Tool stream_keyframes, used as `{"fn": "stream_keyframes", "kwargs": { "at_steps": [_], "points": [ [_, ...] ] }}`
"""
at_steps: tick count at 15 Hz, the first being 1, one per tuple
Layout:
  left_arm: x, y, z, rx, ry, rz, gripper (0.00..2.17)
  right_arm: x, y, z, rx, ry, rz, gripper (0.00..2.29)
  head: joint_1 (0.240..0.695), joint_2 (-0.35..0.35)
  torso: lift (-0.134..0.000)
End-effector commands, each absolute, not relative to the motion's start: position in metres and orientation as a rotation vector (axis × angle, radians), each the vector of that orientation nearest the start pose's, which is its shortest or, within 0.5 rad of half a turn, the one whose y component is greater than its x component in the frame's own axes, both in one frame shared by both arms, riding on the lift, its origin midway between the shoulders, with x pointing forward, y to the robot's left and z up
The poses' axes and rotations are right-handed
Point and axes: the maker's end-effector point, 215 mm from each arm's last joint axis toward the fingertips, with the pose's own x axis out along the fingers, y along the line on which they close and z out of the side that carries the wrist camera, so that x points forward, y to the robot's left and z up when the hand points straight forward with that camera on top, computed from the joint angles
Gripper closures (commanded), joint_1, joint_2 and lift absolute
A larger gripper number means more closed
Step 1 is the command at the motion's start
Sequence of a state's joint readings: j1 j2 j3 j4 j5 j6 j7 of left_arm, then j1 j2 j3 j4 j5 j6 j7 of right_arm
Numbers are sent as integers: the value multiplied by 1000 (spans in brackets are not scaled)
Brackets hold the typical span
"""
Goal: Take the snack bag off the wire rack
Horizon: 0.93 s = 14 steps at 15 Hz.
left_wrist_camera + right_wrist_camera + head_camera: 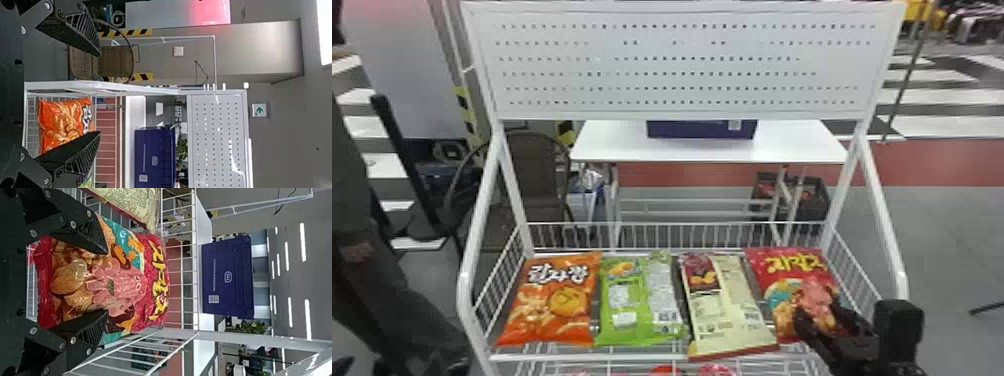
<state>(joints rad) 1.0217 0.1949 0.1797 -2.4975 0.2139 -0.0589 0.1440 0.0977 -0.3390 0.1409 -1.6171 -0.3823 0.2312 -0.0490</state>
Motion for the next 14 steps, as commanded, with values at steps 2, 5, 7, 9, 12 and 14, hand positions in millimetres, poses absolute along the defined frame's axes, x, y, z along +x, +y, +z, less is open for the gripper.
{"fn": "stream_keyframes", "kwargs": {
  "at_steps": [2,5,7,9,12,14],
  "points": [
    [323,306,-253,44,19,91,194,539,-257,-444,41,324,111,1740,499,0,0],
    [322,305,-253,42,19,92,194,533,-257,-426,48,277,108,2013,499,0,0],
    [322,305,-254,40,20,93,194,527,-257,-400,62,202,95,2013,499,0,0],
    [322,305,-254,40,20,93,194,517,-257,-373,87,143,90,2013,499,0,0],
    [322,300,-254,48,19,85,194,487,-253,-326,115,62,116,2013,499,0,0],
    [322,299,-254,46,20,85,194,461,-248,-301,109,16,140,2013,499,0,0]
  ]
}}
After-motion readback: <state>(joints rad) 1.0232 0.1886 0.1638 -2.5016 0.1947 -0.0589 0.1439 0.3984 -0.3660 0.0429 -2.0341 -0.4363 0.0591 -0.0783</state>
